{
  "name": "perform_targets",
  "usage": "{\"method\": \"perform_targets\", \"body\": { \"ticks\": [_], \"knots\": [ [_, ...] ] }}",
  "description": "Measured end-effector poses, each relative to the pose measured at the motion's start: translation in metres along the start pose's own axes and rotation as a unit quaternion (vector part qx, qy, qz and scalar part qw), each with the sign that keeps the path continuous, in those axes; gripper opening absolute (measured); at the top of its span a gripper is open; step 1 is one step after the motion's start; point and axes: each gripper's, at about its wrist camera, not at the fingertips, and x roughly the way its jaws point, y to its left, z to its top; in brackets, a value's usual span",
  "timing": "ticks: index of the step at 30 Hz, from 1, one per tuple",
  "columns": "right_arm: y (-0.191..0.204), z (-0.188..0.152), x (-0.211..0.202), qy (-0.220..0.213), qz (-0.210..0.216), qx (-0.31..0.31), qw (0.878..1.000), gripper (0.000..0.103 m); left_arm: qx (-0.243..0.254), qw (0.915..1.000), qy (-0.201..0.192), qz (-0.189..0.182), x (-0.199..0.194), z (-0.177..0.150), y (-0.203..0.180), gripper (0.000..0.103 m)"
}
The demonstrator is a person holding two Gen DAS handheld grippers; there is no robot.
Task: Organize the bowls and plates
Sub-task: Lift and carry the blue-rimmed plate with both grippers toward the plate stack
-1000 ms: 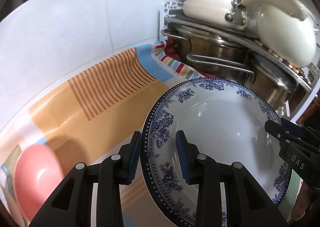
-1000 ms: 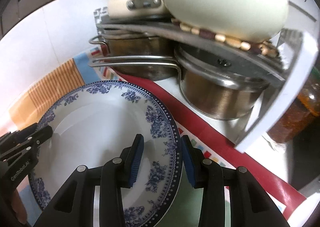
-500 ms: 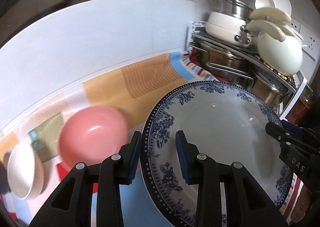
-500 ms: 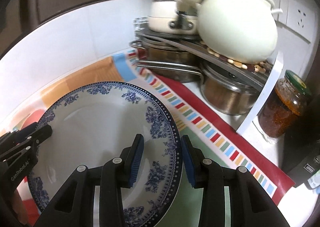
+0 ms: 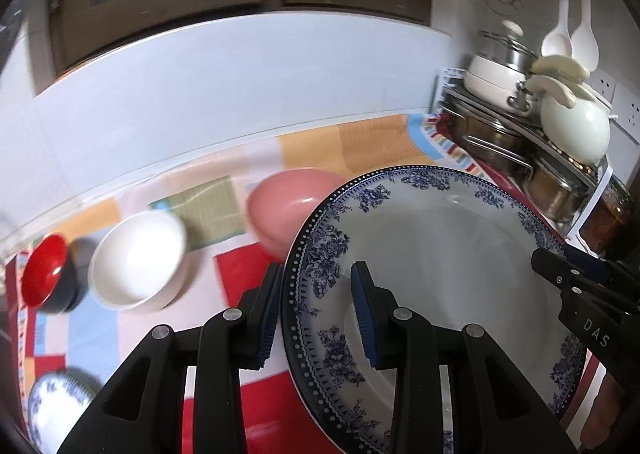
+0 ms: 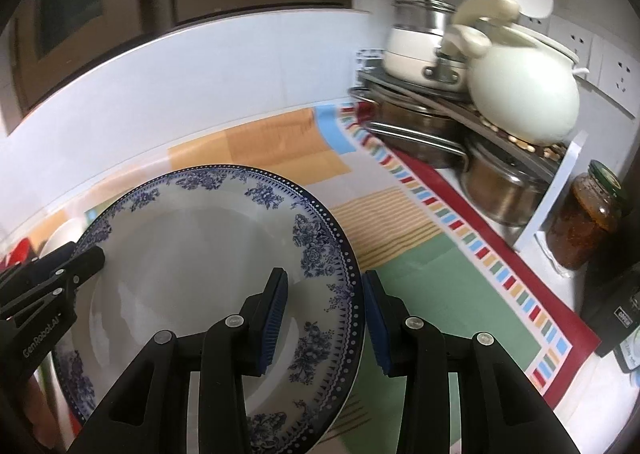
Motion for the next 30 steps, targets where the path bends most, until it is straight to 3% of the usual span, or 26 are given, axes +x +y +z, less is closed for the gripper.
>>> {"method": "perform_targets", "body": {
  "ticks": [16, 30],
  "knots": [
    [0.096, -0.030, -0.049, -0.013, 0.081, -0.077, 0.994, 0.039, -0.078, 0.9935, -0.019, 0.081, -0.084, -0.056, 0.096, 0.034],
    [0.199, -0.057, -0.085, -0.017, 0.149, -0.140, 0.979, 0.039, -0.133, 0.9795, -0.018, 0.150, -0.145, -0.108, 0.190, 0.034]
  ]
}}
